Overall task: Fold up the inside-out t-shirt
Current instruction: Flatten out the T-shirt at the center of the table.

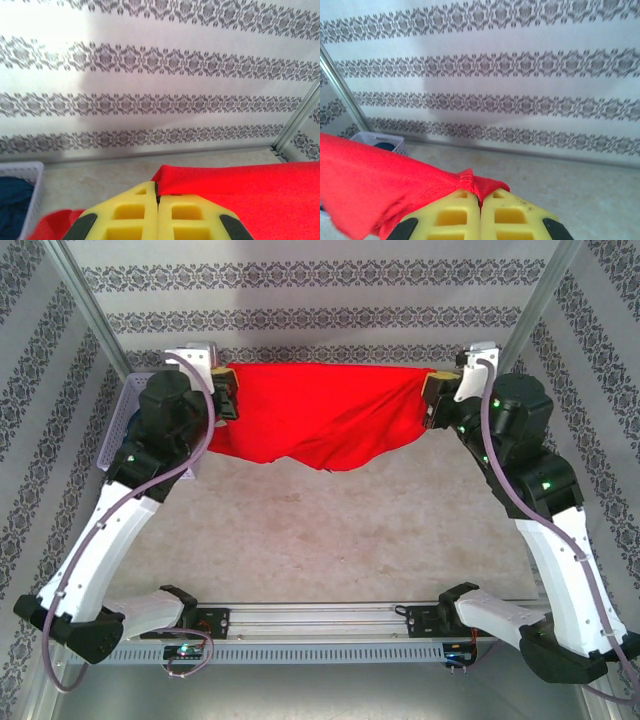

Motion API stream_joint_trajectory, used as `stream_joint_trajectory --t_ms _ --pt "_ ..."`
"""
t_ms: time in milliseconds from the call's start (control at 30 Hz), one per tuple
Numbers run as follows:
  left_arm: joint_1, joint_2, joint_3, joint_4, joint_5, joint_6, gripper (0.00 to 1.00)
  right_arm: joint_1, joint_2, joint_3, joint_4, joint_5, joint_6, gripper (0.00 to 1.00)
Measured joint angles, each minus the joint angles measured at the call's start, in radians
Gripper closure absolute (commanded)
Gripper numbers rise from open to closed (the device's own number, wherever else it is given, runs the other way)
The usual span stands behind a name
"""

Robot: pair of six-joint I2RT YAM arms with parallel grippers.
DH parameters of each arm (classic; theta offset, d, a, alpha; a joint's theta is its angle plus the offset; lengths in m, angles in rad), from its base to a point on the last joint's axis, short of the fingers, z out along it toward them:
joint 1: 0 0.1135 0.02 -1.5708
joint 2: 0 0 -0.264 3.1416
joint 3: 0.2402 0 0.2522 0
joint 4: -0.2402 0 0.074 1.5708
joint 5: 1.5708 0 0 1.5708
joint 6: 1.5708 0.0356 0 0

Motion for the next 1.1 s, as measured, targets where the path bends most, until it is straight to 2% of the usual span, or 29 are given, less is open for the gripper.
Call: stream_joint_trajectory --t_ms 133,267,467,567,667,733,767,833,867,900,1000,1033,1100 --pt "-0.002 -0.026 0.035 -0.037 0.031 0.033 1.00 0.000 0.006 0.085 -0.034 0.013 -0.045 1.00" --pt "-0.005 -0.031 0.034 -0.072 0.132 0.039 1.00 0.000 0.023 0.160 -0.059 0.040 -0.077 1.00" --pt "-0.005 0.014 -0.018 -0.109 0.196 0.035 1.00 -0.003 0.103 0.189 -0.061 0.092 -0.104 1.00" --pt "-0.005 0.078 -0.072 -0.131 0.175 0.034 1.00 -0.033 0.202 0.169 -0.038 0.098 -0.097 1.00" --pt "0.008 0.190 -0.106 -0.141 0.130 0.027 1.00 -0.064 0.385 0.174 0.000 0.078 -0.067 1.00" --pt "0.035 0.281 -0.113 -0.140 0.086 0.015 1.00 -0.068 0.545 0.195 0.024 0.056 -0.043 0.93" --pt "0.053 0.323 -0.116 -0.137 0.060 0.011 0.90 -0.068 0.619 0.203 0.029 0.047 -0.036 0.89" --pt "0.093 0.414 -0.117 -0.137 0.003 0.007 0.66 -0.068 0.758 0.217 0.020 0.028 -0.015 0.67" --pt "0.108 0.453 -0.116 -0.138 -0.025 0.003 0.53 -0.068 0.805 0.222 0.005 0.025 -0.008 0.62" --pt "0.121 0.489 -0.114 -0.141 -0.047 -0.003 0.45 -0.067 0.850 0.227 -0.022 0.025 -0.005 0.56" --pt "0.132 0.515 -0.165 -0.131 -0.060 -0.026 0.32 -0.066 0.862 0.159 -0.058 0.033 0.003 0.41" --pt "0.126 0.486 -0.214 -0.126 -0.048 -0.040 0.30 -0.066 0.819 0.088 -0.051 0.033 0.011 0.36" --pt "0.113 0.386 -0.338 -0.116 -0.006 -0.076 0.26 -0.059 0.686 -0.096 -0.034 0.021 0.040 0.33"
